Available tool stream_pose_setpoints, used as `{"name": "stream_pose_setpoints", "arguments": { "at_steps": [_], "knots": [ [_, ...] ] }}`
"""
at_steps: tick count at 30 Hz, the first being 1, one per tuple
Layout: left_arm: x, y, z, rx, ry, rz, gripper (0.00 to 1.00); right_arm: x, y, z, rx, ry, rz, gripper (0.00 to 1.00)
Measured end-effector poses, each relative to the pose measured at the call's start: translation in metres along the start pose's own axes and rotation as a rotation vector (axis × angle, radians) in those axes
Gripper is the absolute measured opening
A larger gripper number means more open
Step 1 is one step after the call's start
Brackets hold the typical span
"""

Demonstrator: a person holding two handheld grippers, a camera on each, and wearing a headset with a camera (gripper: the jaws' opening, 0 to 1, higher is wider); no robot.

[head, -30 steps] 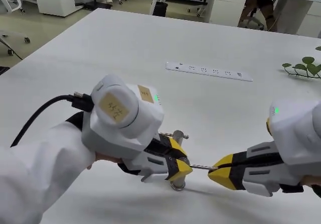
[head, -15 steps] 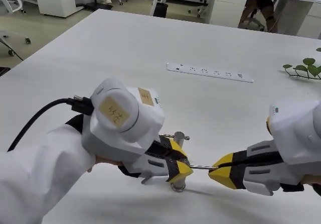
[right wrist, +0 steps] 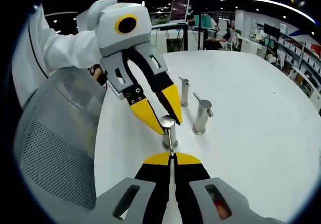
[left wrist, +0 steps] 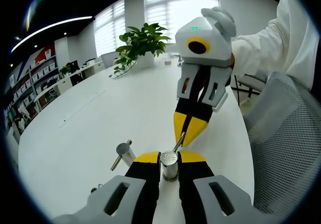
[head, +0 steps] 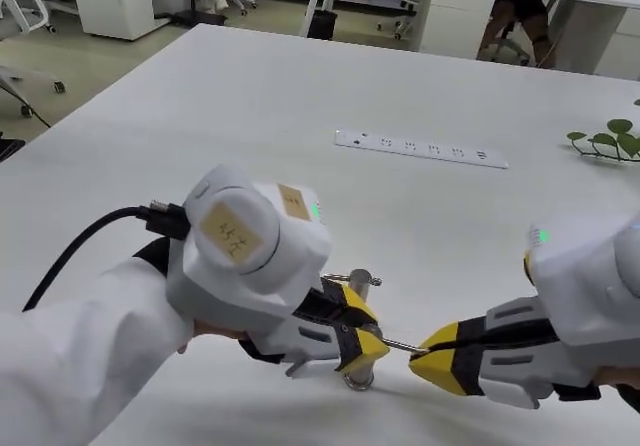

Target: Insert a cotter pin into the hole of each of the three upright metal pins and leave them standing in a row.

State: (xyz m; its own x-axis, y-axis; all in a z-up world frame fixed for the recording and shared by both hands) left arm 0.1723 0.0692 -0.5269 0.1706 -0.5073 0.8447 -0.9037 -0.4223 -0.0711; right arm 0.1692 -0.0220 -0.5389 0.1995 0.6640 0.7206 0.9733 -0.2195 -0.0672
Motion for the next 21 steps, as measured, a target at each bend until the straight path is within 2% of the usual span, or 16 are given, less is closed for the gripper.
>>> {"name": "stream_pose_setpoints", "arguments": {
  "at_steps": [6,13,15,18,21],
  "knots": [
    [0.0,0.001,0.0,-0.003,-0.003,0.006,0.1,0.008,-0.003,0.005,0.011,0.002,-0.011,0.0],
    [0.002,0.006,0.003,-0.012,0.0,0.009,0.1,0.013,-0.007,0.011,0.039,-0.02,-0.062,0.0],
    [0.002,0.006,0.004,-0.01,-0.003,0.008,0.1,0.012,-0.006,0.012,0.037,-0.03,-0.09,0.0],
    [0.002,0.006,0.004,-0.008,-0.004,0.001,0.1,0.011,-0.003,0.011,0.02,-0.02,-0.068,0.0],
    [0.003,0.006,0.004,-0.007,-0.004,0.003,0.1,0.01,-0.004,0.005,0.026,-0.014,-0.053,0.11]
  ]
}}
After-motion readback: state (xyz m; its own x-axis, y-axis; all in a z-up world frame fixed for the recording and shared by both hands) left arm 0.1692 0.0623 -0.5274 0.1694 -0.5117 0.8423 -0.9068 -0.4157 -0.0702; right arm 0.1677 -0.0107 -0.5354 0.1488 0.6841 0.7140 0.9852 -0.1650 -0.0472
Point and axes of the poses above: the centre of the closed fingertips' face, and the gripper's own axes: z roughly forward along the fingers, y roughly to its right, x roughly out of its top, the point moved 5 cm from there along -z, roughly backward along the fingers, and after that the axes turned 3 degrees about x, right-handed, at the moved point
